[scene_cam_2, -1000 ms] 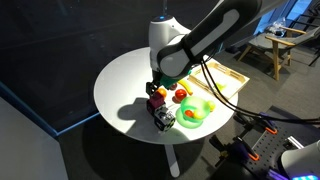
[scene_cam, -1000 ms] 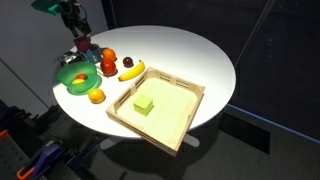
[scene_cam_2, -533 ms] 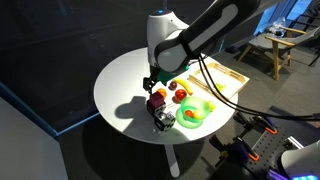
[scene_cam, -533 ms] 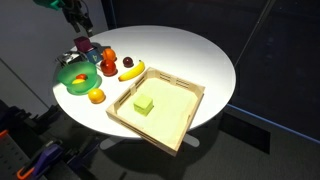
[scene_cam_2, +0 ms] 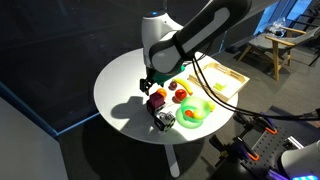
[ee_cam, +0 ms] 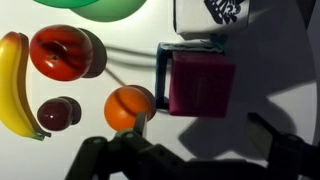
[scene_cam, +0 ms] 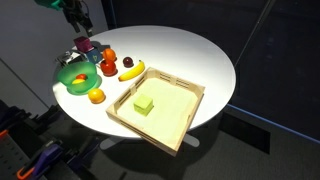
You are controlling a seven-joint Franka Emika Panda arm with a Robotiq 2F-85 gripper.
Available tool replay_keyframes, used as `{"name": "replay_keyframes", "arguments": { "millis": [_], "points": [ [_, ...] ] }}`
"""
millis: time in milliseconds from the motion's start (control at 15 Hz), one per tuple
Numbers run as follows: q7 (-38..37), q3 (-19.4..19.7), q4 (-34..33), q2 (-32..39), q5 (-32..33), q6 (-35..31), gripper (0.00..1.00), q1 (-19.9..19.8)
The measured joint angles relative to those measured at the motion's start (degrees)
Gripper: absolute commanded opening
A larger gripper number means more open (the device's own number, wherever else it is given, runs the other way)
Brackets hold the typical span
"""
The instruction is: Lift the pink dice on top of the blue dice and put it on top of the lime green dice
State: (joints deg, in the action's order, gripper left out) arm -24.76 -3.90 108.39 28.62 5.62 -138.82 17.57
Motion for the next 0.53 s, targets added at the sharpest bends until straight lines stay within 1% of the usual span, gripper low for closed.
{"name": "replay_keyframes", "arguments": {
  "millis": [533],
  "points": [
    [-0.1, 0.0, -1.0, 1.7, 0.0, 1.2, 1.0, 1.1]
  ]
}}
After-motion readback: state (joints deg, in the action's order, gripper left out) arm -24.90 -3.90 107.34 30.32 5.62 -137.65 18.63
